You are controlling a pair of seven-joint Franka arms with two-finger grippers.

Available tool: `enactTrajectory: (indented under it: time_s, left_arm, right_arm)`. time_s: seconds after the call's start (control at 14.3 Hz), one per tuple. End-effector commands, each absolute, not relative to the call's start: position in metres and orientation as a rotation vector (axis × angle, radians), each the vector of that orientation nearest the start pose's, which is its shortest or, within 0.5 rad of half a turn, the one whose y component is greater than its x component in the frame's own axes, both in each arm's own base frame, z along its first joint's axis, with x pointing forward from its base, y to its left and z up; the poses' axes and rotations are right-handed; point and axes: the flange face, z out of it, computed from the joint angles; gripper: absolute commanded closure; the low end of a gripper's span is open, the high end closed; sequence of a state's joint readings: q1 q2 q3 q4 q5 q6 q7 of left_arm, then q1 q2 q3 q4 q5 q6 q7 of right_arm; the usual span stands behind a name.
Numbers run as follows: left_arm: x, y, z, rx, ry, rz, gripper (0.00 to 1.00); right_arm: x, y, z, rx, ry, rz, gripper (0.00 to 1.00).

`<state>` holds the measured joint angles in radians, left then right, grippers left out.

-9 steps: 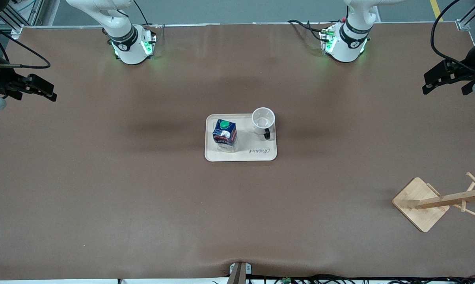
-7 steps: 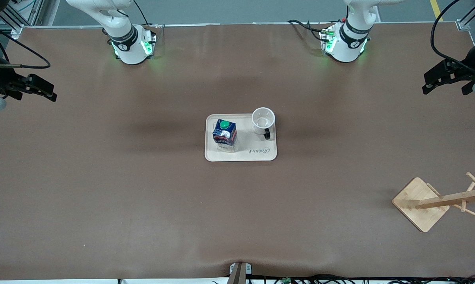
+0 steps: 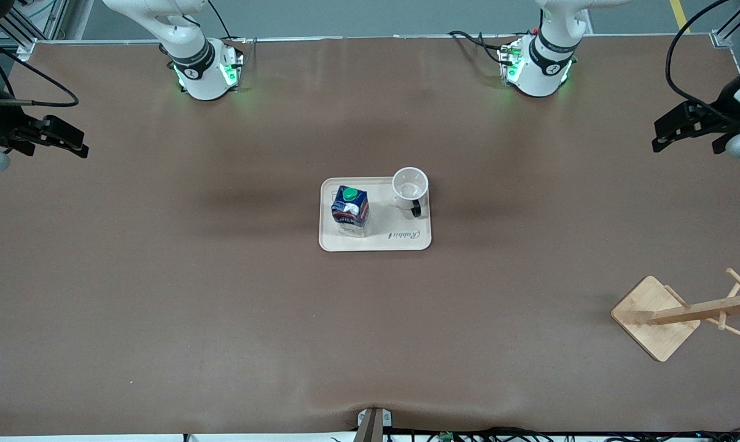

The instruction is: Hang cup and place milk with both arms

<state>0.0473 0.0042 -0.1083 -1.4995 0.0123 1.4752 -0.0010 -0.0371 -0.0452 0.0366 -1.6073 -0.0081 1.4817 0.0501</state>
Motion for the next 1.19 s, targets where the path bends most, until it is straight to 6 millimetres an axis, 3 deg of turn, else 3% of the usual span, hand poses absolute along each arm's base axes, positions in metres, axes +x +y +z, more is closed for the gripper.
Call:
enactTrajectory:
  time_s: [0.0, 0.28, 0.42, 0.63, 0.91, 1.12]
  left_arm:
    - [0.558, -0.039, 0.637, -3.132, 0.104, 0.076, 0.0]
    - [0.572, -0.082, 0.621, -3.06, 0.235, 0.024, 0.0]
    - [0.582, -0.105, 0.601, -3.034, 0.298, 0.038, 0.0]
    - [0.594, -0.122, 0.574, -3.057, 0.218, 0.067, 0.0]
    - [0.591, -0.17, 0.534, -3.078, 0.172, 0.155, 0.0]
    - [0.584, -0.217, 0.505, -3.073, 0.143, 0.174, 0.0]
  right_arm:
    - [0.526, -0.004, 0.627, -3.149, 0.071, 0.111, 0.0]
    - [0.526, -0.003, 0.627, -3.149, 0.068, 0.109, 0.0]
    - [0.526, -0.006, 0.627, -3.149, 0.076, 0.111, 0.0]
    - [0.528, -0.013, 0.628, -3.129, 0.103, 0.099, 0.0]
    - [0.528, -0.015, 0.628, -3.129, 0.107, 0.094, 0.0]
    - [0.53, -0.013, 0.628, -3.127, 0.1, 0.091, 0.0]
